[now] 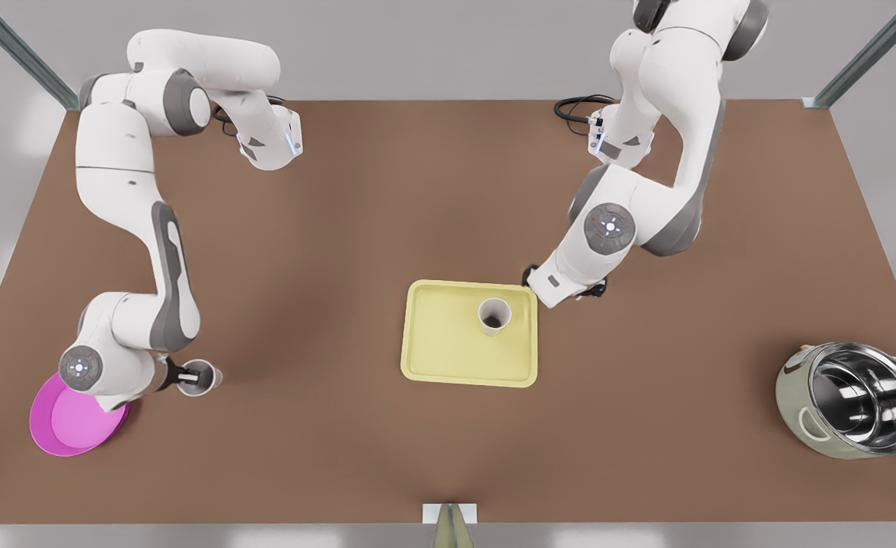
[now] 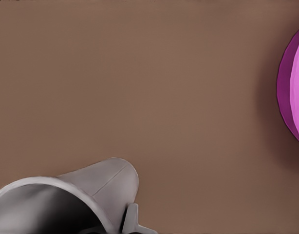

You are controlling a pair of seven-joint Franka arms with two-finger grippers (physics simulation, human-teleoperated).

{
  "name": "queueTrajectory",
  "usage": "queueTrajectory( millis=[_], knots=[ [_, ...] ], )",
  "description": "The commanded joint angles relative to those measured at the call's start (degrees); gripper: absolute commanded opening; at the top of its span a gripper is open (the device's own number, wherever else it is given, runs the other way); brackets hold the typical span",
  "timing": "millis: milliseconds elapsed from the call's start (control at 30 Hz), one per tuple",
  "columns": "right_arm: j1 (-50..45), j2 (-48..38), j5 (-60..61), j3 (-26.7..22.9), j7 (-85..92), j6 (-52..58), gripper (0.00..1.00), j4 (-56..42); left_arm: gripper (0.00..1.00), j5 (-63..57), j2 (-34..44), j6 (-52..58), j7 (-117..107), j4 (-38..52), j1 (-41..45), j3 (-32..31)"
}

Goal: Use the left arm to pick up the white IKEA cup from the tray and place it on the middle-left position; use the right arm to pick up the white IKEA cup from the tray and place it on the middle-right position

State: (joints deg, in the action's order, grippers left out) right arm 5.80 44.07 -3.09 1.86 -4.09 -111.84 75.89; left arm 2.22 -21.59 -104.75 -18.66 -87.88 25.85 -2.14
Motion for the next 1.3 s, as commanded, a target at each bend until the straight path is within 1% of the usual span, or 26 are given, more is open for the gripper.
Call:
queueTrajectory(
  millis=[0,100,133,167,233,333,367,400,433,467,567,633,700,800,833,900,933,1100,1133,1167,1200,1267],
  knots=[
    [0.4,0.0,-1.0,0.0,28.1,-4.4,0.14,0.1,1.00,-0.4,-2.3,-8.2,-21.1,0.1,1.1,-0.1],
    [1.3,0.6,-1.0,0.1,28.1,-4.4,0.15,0.8,1.00,-0.6,-5.7,-12.1,-22.6,-0.1,2.6,0.0],
    [1.3,0.7,-1.1,0.1,28.1,-4.4,0.30,0.8,1.00,-0.6,-6.6,-12.8,-23.6,-0.2,3.5,0.0],
    [1.3,0.7,-1.2,0.1,28.1,-4.4,0.49,0.8,1.00,-0.6,-7.6,-12.9,-24.0,-0.1,3.7,0.0],
    [1.3,0.8,-1.2,0.1,28.2,-4.4,0.51,0.8,1.00,-0.6,-8.9,-15.0,-24.0,-0.1,3.7,0.1],
    [1.3,0.9,-1.4,0.1,28.2,-4.4,0.51,0.8,1.00,-2.1,-10.8,-16.5,-24.1,-0.2,3.7,0.1],
    [1.3,1.0,-1.4,0.1,28.2,-4.4,0.54,0.8,1.00,-2.1,-11.5,-16.6,-24.1,-0.2,3.7,0.1],
    [1.4,1.0,-1.3,0.1,28.8,-4.2,0.67,0.8,1.00,-2.1,-11.9,-16.6,-24.1,-0.2,3.7,0.1],
    [1.8,0.9,-0.9,0.1,31.9,-3.9,0.75,0.8,1.00,-2.1,-12.1,-16.7,-24.1,-0.5,3.8,0.1],
    [1.8,0.9,-0.9,0.1,31.9,-3.7,0.99,0.8,1.00,-2.1,-12.7,-16.7,-24.0,-0.8,4.1,0.1],
    [1.8,0.8,-0.9,0.1,32.6,-3.4,1.00,0.8,1.00,-2.1,-12.5,-17.9,-23.9,-3.3,4.6,0.1],
    [2.2,-0.5,0.0,0.3,32.6,0.6,1.00,0.8,1.00,-2.1,-12.5,-17.9,-24.0,-3.3,4.7,0.1],
    [2.3,-6.5,1.8,0.2,31.8,9.2,1.00,0.8,1.00,-2.2,-12.6,-17.8,-19.1,-3.6,5.0,0.1],
    [1.7,-17.0,1.7,0.7,20.4,19.6,1.00,0.8,1.00,-2.2,-12.9,-19.1,-18.9,-4.2,5.0,0.1],
    [1.1,-21.4,1.7,2.3,13.8,24.3,1.00,1.0,1.00,-2.2,-13.3,-19.5,-18.9,-4.2,5.0,0.1],
    [1.1,-30.8,1.7,2.7,13.5,26.1,1.00,6.0,1.00,-2.2,-14.2,-20.3,-18.9,-4.2,5.1,0.1],
    [1.1,-32.7,1.7,2.8,13.3,27.1,1.00,6.0,1.00,-2.2,-14.9,-21.4,-18.9,-4.3,5.1,0.1],
    [1.2,-32.5,1.7,3.0,12.8,25.8,1.00,5.3,1.00,-2.2,-16.7,-23.8,-19.0,-4.2,5.5,0.1],
    [1.2,-32.6,1.3,3.1,12.2,22.2,1.00,5.4,1.00,-2.1,-16.7,-23.8,-19.0,-4.2,5.5,0.1],
    [1.1,-32.8,1.2,3.2,9.7,21.7,1.00,5.8,1.00,-2.2,-16.7,-23.8,-19.0,-4.2,5.5,0.1],
    [1.1,-32.9,1.3,3.2,9.2,21.3,1.00,6.1,0.95,-2.2,-16.7,-23.8,-19.0,-4.2,5.6,0.1],
    [1.1,-33.0,1.6,3.2,6.8,20.3,1.00,6.3,0.64,-2.2,-16.6,-23.6,-19.0,-4.1,5.6,0.1]
  ],
)
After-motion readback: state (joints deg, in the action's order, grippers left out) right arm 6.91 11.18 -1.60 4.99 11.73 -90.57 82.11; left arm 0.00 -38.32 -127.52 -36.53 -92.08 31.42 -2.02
